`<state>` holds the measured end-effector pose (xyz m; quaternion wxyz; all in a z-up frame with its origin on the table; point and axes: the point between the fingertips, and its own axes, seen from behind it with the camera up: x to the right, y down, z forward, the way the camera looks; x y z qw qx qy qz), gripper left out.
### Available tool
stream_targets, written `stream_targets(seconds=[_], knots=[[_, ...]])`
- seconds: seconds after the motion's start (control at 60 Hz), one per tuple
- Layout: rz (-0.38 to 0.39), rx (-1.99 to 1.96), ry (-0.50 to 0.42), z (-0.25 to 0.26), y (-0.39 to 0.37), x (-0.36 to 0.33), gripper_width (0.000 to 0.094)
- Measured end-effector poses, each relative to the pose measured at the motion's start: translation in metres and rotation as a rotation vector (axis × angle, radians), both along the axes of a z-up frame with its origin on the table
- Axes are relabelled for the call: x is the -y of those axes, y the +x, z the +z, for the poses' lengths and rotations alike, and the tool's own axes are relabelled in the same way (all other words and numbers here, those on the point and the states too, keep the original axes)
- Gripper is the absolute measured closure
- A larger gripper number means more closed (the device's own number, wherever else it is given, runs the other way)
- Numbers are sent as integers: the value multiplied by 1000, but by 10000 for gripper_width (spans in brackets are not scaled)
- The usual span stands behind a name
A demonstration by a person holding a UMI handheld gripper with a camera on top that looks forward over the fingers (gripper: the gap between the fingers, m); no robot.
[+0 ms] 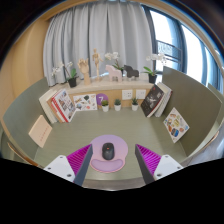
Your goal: Arrange mouse
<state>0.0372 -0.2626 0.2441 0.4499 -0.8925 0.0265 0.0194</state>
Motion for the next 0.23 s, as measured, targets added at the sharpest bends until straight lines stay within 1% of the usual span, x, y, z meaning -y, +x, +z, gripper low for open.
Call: stream_targets(seconds=[0.233], knots=[[-10,13,33,10,14,23,80]])
